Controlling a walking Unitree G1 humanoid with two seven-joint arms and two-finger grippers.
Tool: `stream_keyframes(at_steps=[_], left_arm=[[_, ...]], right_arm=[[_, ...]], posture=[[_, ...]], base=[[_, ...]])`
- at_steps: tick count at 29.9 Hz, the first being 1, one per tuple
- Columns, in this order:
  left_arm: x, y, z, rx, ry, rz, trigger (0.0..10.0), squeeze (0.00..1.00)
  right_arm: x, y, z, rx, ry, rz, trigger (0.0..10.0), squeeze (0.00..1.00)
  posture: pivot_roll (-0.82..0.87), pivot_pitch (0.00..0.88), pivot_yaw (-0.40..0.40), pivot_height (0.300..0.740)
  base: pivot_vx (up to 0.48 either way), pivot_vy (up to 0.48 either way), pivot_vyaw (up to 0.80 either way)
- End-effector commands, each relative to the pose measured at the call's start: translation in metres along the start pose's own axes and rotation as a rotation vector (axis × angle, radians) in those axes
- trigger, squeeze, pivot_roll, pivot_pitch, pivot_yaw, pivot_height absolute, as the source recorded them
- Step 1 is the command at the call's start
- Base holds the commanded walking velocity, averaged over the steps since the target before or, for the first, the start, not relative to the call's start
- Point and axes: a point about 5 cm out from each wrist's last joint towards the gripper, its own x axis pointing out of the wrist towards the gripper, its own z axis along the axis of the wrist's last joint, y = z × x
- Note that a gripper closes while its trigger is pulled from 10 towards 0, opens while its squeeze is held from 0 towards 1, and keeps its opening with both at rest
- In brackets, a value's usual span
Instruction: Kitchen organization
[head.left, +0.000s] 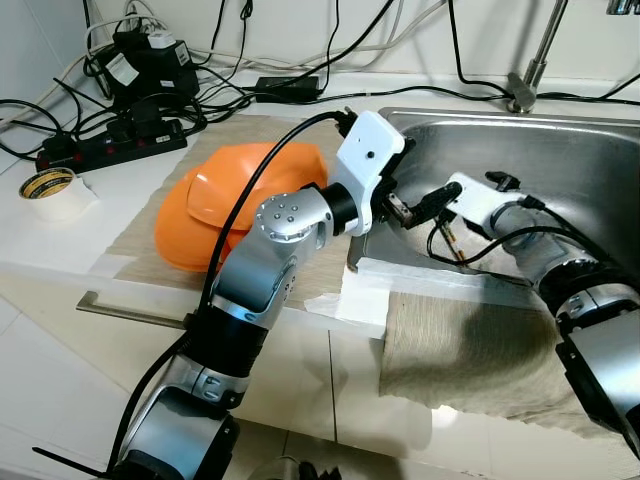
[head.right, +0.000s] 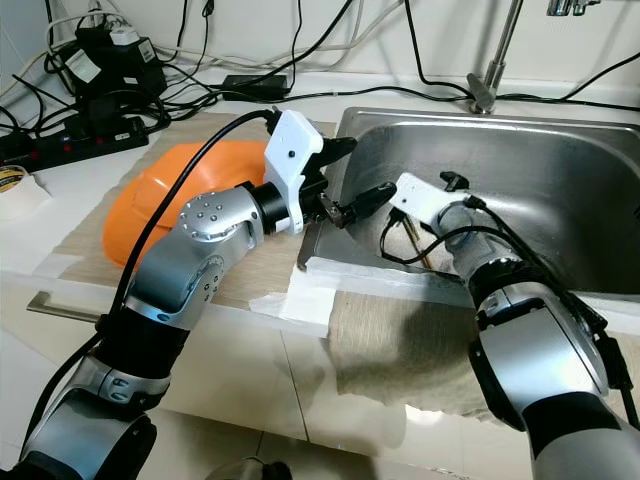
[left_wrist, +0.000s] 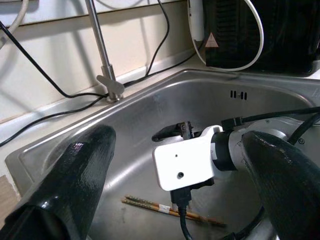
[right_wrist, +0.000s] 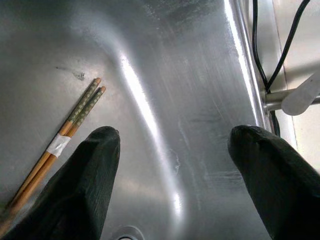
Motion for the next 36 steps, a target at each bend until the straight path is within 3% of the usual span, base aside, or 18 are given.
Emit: stream_keyframes(at_steps=[1, 6, 9, 10, 11, 12, 13, 14, 16, 17, 19, 20, 22, 23, 27, 28, 31, 36], left_arm=[[-0.003, 0.002, 0.001, 0.010, 0.004, 0.010, 10.0, 1.00], [-0.002, 0.002, 0.002, 0.011, 0.004, 0.010, 10.0, 1.00], [-0.001, 0.004, 0.003, 0.016, 0.002, 0.015, 10.0, 1.00], [0.000, 0.006, 0.004, 0.024, 0.000, 0.023, 10.0, 1.00], [0.000, 0.006, 0.004, 0.024, 0.000, 0.023, 10.0, 1.00], [0.000, 0.007, 0.004, 0.028, -0.001, 0.025, 10.0, 1.00], [0.000, 0.007, 0.004, 0.029, -0.002, 0.027, 10.0, 0.00], [0.000, 0.007, 0.004, 0.029, -0.002, 0.027, 10.0, 0.00], [0.001, 0.008, 0.004, 0.034, 0.002, 0.032, 10.0, 0.00], [0.001, 0.008, 0.004, 0.034, 0.002, 0.032, 10.0, 0.00], [0.001, 0.009, 0.002, 0.028, 0.005, 0.051, 10.0, 0.00], [0.001, 0.009, 0.002, 0.028, 0.005, 0.051, 10.0, 0.00], [-0.001, 0.014, -0.001, 0.013, 0.009, 0.089, 10.0, 0.00], [-0.003, 0.016, -0.002, 0.006, 0.011, 0.104, 10.0, 0.00], [-0.006, 0.026, -0.003, -0.008, 0.012, 0.173, 10.0, 0.00], [-0.006, 0.026, -0.003, -0.008, 0.012, 0.173, 10.0, 0.00], [-0.017, 0.048, -0.008, -0.021, 0.039, 0.323, 10.0, 0.00], [-0.029, 0.065, -0.013, -0.007, 0.079, 0.443, 10.0, 0.00]], right_arm=[[0.000, 0.008, -0.001, -0.027, 0.001, 0.043, 10.0, 0.00], [0.000, 0.004, -0.001, -0.016, -0.004, 0.025, 10.0, 0.00], [0.000, -0.006, 0.004, 0.060, -0.023, -0.006, 10.0, 0.00], [0.000, -0.023, 0.015, 0.223, -0.069, -0.062, 10.0, 0.00], [0.000, -0.023, 0.015, 0.223, -0.069, -0.062, 10.0, 0.00], [-0.001, -0.031, 0.021, 0.287, -0.094, -0.086, 10.0, 0.00], [-0.001, -0.036, 0.024, 0.326, -0.110, -0.100, 10.0, 0.00], [-0.001, -0.036, 0.024, 0.326, -0.110, -0.100, 10.0, 0.00], [-0.005, -0.058, 0.038, 0.616, -0.208, -0.161, 10.0, 0.00], [-0.005, -0.058, 0.038, 0.616, -0.208, -0.161, 10.0, 0.00], [-0.008, -0.073, 0.046, 0.928, -0.316, -0.204, 10.0, 0.00], [-0.008, -0.073, 0.046, 0.928, -0.316, -0.204, 10.0, 0.00], [-0.010, -0.074, 0.048, 1.157, -0.396, -0.233, 10.0, 0.00], [-0.011, -0.073, 0.048, 1.215, -0.417, -0.244, 10.0, 0.00], [-0.016, -0.070, 0.054, 1.296, -0.500, -0.307, 10.0, 0.00], [-0.016, -0.070, 0.054, 1.296, -0.500, -0.307, 10.0, 0.00], [-0.027, -0.064, 0.065, 1.297, -0.615, -0.375, 10.0, 0.00], [-0.035, -0.056, 0.064, 1.283, -0.642, -0.409, 10.0, 0.00]], posture=[[-0.01, 0.000, 0.107, 0.740], [-0.01, 0.000, 0.107, 0.740], [-0.01, 0.000, 0.103, 0.740], [-0.02, 0.000, 0.101, 0.740], [-0.02, 0.000, 0.101, 0.740], [-0.02, 0.000, 0.101, 0.740], [-0.02, 0.000, 0.101, 0.740], [-0.02, 0.000, 0.101, 0.740], [-0.02, 0.000, 0.095, 0.740], [-0.02, 0.000, 0.095, 0.740], [-0.02, 0.000, 0.090, 0.740], [-0.02, 0.000, 0.090, 0.740], [-0.02, 0.000, 0.085, 0.740], [-0.02, 0.000, 0.087, 0.740], [-0.03, 0.000, 0.084, 0.740], [-0.03, 0.000, 0.084, 0.740], [-0.03, 0.000, 0.085, 0.740], [-0.03, 0.000, 0.085, 0.740]], base=[[0.000, 0.000, 0.00], [0.000, 0.000, 0.00], [0.000, 0.000, 0.00], [0.000, 0.000, 0.00], [0.000, 0.000, 0.00], [0.000, 0.000, 0.00], [0.000, 0.000, 0.00], [0.000, 0.000, 0.00], [0.000, 0.000, 0.00], [0.000, 0.000, 0.00], [0.000, 0.000, 0.00], [0.000, 0.000, 0.00], [0.000, 0.000, 0.00], [0.000, 0.000, 0.00], [0.000, 0.000, 0.00], [0.000, 0.000, 0.00], [0.000, 0.000, 0.00], [0.000, 0.000, 0.00]])
